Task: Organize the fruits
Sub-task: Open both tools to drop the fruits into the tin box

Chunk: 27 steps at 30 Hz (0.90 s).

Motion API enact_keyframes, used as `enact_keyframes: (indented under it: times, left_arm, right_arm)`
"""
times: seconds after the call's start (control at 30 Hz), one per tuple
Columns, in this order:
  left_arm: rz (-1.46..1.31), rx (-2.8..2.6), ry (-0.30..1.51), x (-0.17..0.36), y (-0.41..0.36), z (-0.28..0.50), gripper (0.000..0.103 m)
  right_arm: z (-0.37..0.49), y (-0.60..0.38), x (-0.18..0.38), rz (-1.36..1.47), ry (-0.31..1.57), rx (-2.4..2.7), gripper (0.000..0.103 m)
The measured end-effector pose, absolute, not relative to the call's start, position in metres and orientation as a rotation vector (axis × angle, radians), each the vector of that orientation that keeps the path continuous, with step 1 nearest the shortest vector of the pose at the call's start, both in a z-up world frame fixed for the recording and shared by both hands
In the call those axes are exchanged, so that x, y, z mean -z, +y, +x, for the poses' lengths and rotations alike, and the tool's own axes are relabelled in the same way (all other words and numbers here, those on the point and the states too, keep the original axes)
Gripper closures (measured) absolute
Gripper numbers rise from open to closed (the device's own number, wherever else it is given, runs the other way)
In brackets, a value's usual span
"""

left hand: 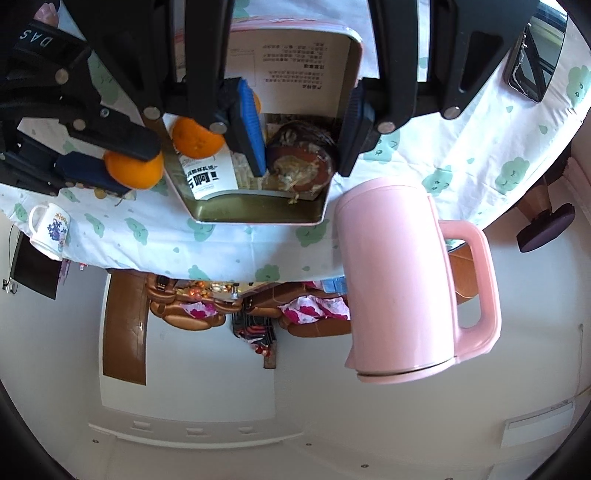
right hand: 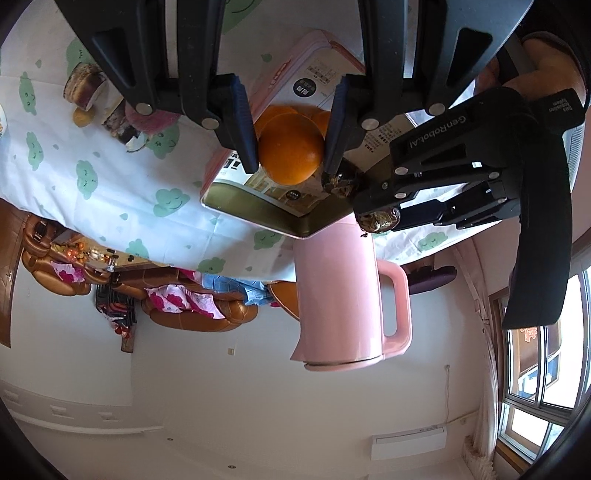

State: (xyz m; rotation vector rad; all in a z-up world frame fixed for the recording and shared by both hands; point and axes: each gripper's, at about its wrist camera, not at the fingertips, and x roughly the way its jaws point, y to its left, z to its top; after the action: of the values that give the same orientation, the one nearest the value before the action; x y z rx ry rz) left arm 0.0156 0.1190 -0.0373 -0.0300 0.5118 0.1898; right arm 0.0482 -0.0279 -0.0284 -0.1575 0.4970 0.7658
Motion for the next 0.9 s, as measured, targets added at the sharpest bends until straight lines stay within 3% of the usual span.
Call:
enact_keyframes:
  times: [0.9]
  left_arm:
    - [-0.024,-0.174,0.591,0.050,0.122,0.024,0.061]
  right_arm:
    - [0.057,-0.008,0.053,-0.198,0.616,-0.802,0.065]
